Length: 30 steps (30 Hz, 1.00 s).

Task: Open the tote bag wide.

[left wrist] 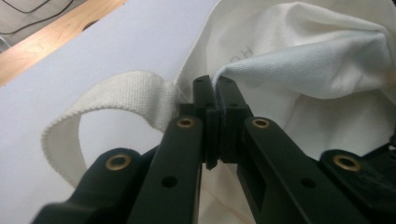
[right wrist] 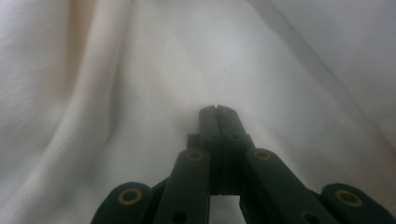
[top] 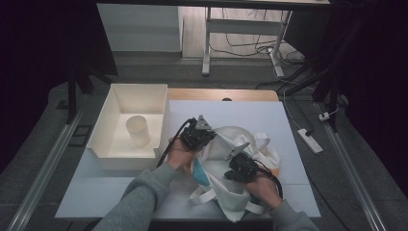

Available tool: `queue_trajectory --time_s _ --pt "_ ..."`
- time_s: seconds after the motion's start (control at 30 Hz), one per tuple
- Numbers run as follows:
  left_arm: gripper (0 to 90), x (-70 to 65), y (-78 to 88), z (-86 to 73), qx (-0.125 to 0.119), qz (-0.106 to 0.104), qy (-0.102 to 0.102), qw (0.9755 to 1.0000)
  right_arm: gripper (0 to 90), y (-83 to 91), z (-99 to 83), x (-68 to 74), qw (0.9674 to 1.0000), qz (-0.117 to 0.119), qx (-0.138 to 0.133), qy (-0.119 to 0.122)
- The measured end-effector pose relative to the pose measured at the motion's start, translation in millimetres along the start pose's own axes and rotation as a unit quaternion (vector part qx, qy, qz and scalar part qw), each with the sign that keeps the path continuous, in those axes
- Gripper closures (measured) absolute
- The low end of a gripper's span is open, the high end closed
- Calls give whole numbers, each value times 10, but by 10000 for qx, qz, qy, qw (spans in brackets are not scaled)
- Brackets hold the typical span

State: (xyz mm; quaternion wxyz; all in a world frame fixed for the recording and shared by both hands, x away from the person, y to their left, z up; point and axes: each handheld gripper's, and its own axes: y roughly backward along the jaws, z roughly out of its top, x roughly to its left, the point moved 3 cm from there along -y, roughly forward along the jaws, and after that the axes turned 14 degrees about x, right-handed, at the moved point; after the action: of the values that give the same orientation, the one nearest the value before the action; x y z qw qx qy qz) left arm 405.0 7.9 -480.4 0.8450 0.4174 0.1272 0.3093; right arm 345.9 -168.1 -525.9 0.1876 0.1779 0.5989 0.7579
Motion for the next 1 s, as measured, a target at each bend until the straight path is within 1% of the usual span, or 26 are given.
queue_trajectory --time_s 0.03,0.07,0.1,0.13,0.2,0.3,0.37,0.4,0.43,0.53,0.57,0.67,0.7,0.73,0.8,0.87,1.0 --pt "881 5 6 3 0 12 -7 10000 900 15 -11 11 10000 81 -28 26" --pt "881 7 11 6 -21 26 1 10000 900 30 -24 22 9997 223 -30 79" --pt "881 14 17 13 -42 39 15 10000 900 34 -40 49 9986 490 26 182" --pt "881 21 23 21 -57 8 34 10000 900 22 -55 85 9978 597 65 285" --pt "881 22 25 39 -80 26 26 10000 900 2 -75 146 9985 420 108 347" --pt "881 27 7 58 -65 36 44 10000 900 -5 -80 158 9982 440 155 384" --pt "881 43 -10 58 -48 31 52 10000 900 -22 -85 179 9971 528 223 503" --pt "881 55 -20 56 -40 12 62 10000 900 -32 -86 199 9968 520 246 556" --pt "881 67 -28 54 -30 -4 67 10000 900 -33 -89 215 9970 482 244 559" --pt "881 88 -48 56 -18 -62 85 9999 900 -30 -109 248 9961 577 243 617" --pt "881 87 -55 56 -6 -48 79 10000 900 -27 -115 265 9957 610 247 656" --pt "881 88 -60 51 11 -88 79 9999 900 5 -134 321 9933 791 269 793" --pt "881 84 -58 51 12 -85 74 9999 900 13 -140 339 9928 814 275 831" --pt "881 81 -54 53 14 -66 61 10000 900 13 -142 347 9929 787 268 851" --pt "881 80 -51 54 17 -54 67 10000 900 4 -139 327 9928 820 270 834" --pt "881 85 -46 51 14 -50 81 10000 900 -3 -135 286 9935 816 229 756" --pt "880 86 -18 59 -60 39 94 9999 900 39 -128 202 9957 636 41 674"
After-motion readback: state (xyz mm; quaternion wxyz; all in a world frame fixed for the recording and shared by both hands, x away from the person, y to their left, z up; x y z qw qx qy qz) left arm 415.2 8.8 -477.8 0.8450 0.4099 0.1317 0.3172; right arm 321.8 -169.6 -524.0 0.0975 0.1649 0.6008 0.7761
